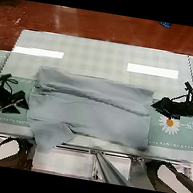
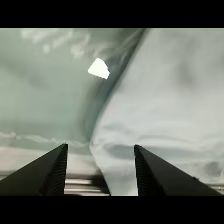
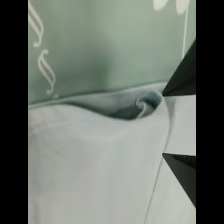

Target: Fold the shirts.

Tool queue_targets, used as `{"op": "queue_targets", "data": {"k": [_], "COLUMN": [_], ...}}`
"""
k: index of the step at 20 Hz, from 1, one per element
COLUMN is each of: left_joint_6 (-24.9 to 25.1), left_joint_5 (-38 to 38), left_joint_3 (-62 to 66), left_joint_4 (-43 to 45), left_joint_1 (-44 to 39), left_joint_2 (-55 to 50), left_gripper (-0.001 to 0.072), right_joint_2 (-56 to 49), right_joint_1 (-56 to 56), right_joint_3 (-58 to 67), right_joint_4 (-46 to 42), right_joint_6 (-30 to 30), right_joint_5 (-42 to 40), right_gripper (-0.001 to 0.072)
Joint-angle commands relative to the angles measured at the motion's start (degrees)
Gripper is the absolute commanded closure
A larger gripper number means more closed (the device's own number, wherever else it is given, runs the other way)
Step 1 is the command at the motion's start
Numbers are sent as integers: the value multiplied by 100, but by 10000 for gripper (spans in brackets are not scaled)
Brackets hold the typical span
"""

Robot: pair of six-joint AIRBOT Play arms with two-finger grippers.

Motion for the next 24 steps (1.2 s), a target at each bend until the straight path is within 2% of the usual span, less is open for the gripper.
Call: {"op": "queue_targets", "data": {"k": [1,4,8,12,13,14,15,17,19,21,24], "left_joint_6": [13,48,385,385,387,411,579,686,885,901,1095], "left_joint_5": [-2,105,404,660,717,761,721,568,597,590,570], "left_joint_3": [-911,-1279,-1589,-1593,-1593,-1591,-1569,-1436,-1285,-1123,-1029], "left_joint_4": [-63,-205,-1032,-1067,-1067,-1075,-1156,-1200,-1259,-1355,-1880], "left_joint_1": [173,142,140,-92,-190,-297,-393,-518,-538,-472,-466], "left_joint_2": [352,352,350,345,345,348,352,369,496,542,640], "left_gripper": [199,198,199,208,343,597,691,691,691,691,691], "right_joint_2": [186,186,186,188,188,186,186,186,188,186,186], "right_joint_1": [-28,-28,-31,-245,-461,-713,-1032,-1547,-1635,-1635,-1480], "right_joint_3": [-264,-264,-264,-229,-179,-133,-116,-118,-234,-540,-949], "right_joint_4": [573,590,732,874,870,846,723,-63,-1010,-981,-1078], "right_joint_6": [-339,-341,-337,-326,-317,-319,-319,-186,354,409,531], "right_joint_5": [-197,-197,-251,-308,-219,-50,186,944,1668,2031,2096], "right_gripper": [297,302,301,302,302,301,302,302,302,302,302]}}
